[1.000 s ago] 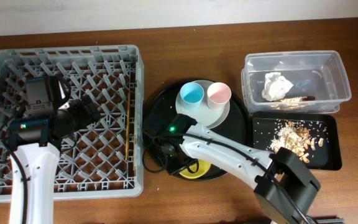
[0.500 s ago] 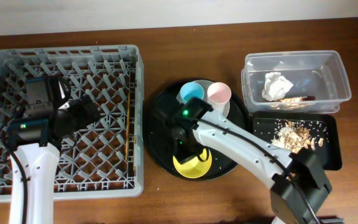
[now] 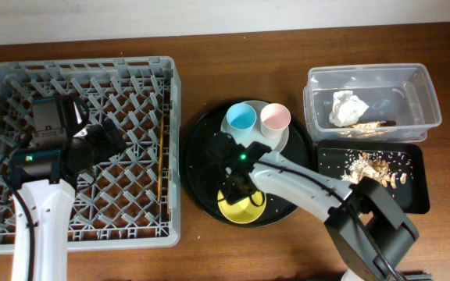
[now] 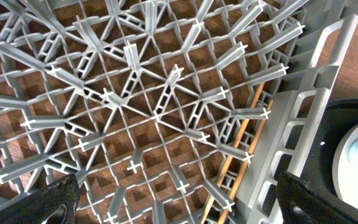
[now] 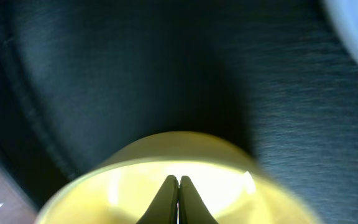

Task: Sort waste into correct bins and load items into the dishwasher rack
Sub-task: 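Set the empty yellow bowl back on the round tray and release, then grasp the blue cup on the white plate with the right gripper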

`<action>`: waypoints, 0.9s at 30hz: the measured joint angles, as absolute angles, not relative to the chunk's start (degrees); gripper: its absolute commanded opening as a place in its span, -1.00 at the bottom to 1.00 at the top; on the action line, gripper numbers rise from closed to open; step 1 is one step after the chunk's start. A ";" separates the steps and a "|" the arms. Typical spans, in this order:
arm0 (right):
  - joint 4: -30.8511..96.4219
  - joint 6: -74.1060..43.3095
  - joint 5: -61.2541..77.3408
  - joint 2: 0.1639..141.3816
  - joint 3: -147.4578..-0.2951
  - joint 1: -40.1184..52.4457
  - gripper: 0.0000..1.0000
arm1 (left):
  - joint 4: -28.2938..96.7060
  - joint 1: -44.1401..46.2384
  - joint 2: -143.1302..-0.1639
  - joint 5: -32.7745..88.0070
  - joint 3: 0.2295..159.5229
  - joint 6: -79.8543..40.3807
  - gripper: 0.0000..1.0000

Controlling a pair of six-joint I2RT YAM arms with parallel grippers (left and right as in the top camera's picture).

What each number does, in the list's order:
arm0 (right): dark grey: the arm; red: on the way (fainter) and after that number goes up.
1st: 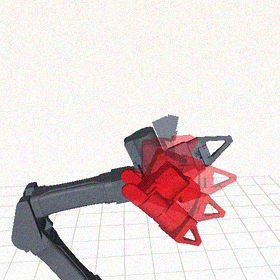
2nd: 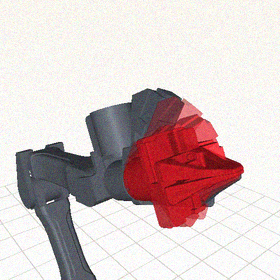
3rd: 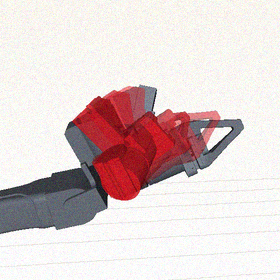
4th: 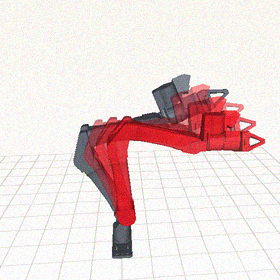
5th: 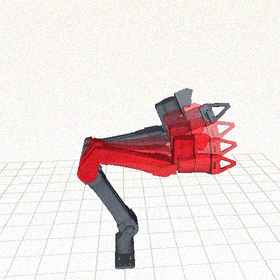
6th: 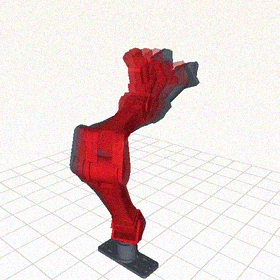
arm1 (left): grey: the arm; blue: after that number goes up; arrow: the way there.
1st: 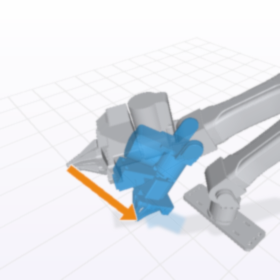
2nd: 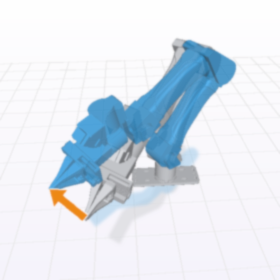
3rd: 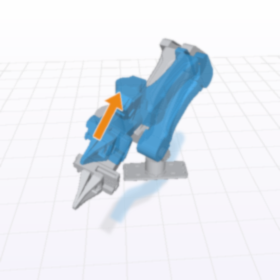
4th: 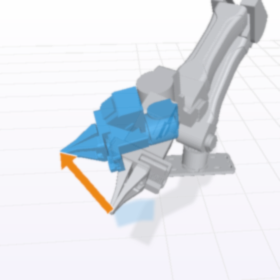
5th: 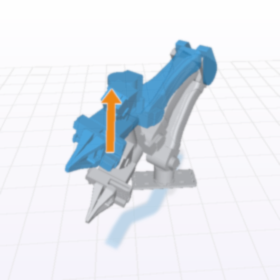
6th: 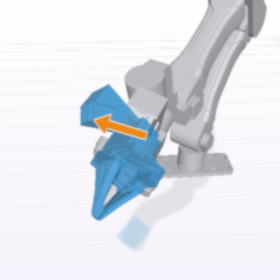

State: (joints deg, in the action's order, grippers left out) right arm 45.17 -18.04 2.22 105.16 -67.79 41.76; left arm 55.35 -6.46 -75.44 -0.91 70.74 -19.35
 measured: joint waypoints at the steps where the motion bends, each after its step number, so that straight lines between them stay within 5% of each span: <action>1: 45.12 -18.02 1.93 105.16 -67.81 40.18 -0.89 | 55.35 -6.46 -75.44 -0.91 70.74 -19.35 0.98; 8: 47.64 -18.04 2.61 105.16 -74.48 35.00 -0.87 | 55.35 -6.46 -75.44 -0.91 70.74 -19.33 0.98; 11: 58.28 -17.34 4.16 105.10 -82.98 35.00 -0.74 | 55.40 -6.46 -75.44 -0.89 70.74 -19.33 0.98; 14: 64.66 -14.06 5.23 105.03 -96.60 35.00 0.15 | 55.46 -6.46 -75.44 -0.89 70.74 -19.33 0.98; 19: 60.34 -2.46 2.00 105.21 -100.99 35.00 0.15 | 55.46 -6.46 -75.44 -0.91 70.74 -19.33 0.98; 22: 57.06 2.39 -0.64 110.89 -100.99 35.00 -0.21 | 55.48 -6.46 -75.44 -0.91 70.74 -19.33 0.98; 27: 54.30 3.64 -2.74 117.38 -101.14 35.00 -0.31 | 55.48 -6.46 -75.44 -0.91 70.74 -19.33 0.99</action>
